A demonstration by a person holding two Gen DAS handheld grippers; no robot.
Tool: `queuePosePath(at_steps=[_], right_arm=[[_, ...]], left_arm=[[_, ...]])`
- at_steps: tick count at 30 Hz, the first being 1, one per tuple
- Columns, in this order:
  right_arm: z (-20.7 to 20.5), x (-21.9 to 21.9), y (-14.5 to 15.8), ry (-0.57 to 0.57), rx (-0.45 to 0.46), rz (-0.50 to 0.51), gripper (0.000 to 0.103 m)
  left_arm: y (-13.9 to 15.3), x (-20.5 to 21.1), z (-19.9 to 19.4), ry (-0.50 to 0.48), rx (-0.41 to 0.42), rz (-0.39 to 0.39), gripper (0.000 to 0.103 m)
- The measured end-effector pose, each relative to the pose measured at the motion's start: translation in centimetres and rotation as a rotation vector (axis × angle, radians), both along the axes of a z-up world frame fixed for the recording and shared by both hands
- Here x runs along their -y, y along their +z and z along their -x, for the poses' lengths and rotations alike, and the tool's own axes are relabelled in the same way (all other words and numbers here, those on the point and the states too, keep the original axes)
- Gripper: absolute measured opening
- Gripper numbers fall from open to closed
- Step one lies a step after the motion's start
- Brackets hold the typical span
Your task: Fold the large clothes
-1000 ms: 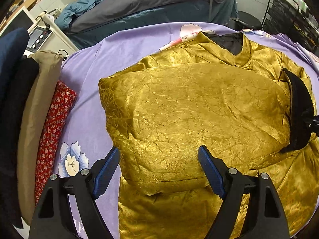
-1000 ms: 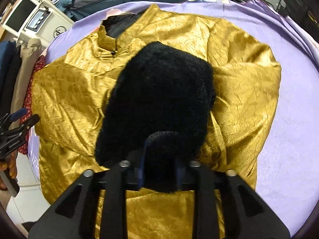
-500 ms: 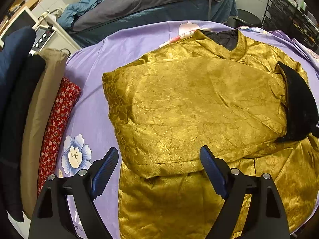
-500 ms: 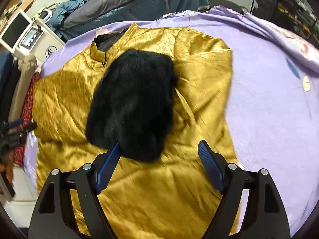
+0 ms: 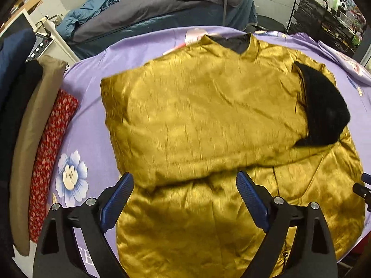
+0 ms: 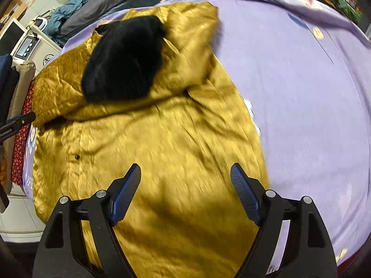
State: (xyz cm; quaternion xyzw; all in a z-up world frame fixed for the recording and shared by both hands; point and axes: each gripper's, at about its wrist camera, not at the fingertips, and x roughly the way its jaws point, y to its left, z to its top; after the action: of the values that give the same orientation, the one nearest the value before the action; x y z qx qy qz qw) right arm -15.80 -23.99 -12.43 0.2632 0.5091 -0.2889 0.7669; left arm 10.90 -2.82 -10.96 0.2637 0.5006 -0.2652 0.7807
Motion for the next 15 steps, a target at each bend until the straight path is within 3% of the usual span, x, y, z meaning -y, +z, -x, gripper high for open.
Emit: queuePosePath(at_steps=[3,6,10,15], right_arm=[[1.8,-0.3,-0.7,-0.023,-0.027,-0.012,0.079],[3.2,-0.7,-1.1,-0.042,-0.041,-0.026,0.079],[3.8,-1.3,-1.7,-0.033,-0.078,-0.040,0.079],[3.4,-2.9,-2.7,0.053,-0.158,-0.034,0.084]], left_arm=[[-0.6,-0.8,1.7,-0.062,0.061,-0.031,0.088],[-1.2,-1.6,3.0,-0.126,0.065,-0.042,0.088],[-2.6,-3.0,4.0,-0.172,0.034,-0.075,0.089],[-4.3,-5.1,3.5,-0.141,-0.046,-0.075,0.089]])
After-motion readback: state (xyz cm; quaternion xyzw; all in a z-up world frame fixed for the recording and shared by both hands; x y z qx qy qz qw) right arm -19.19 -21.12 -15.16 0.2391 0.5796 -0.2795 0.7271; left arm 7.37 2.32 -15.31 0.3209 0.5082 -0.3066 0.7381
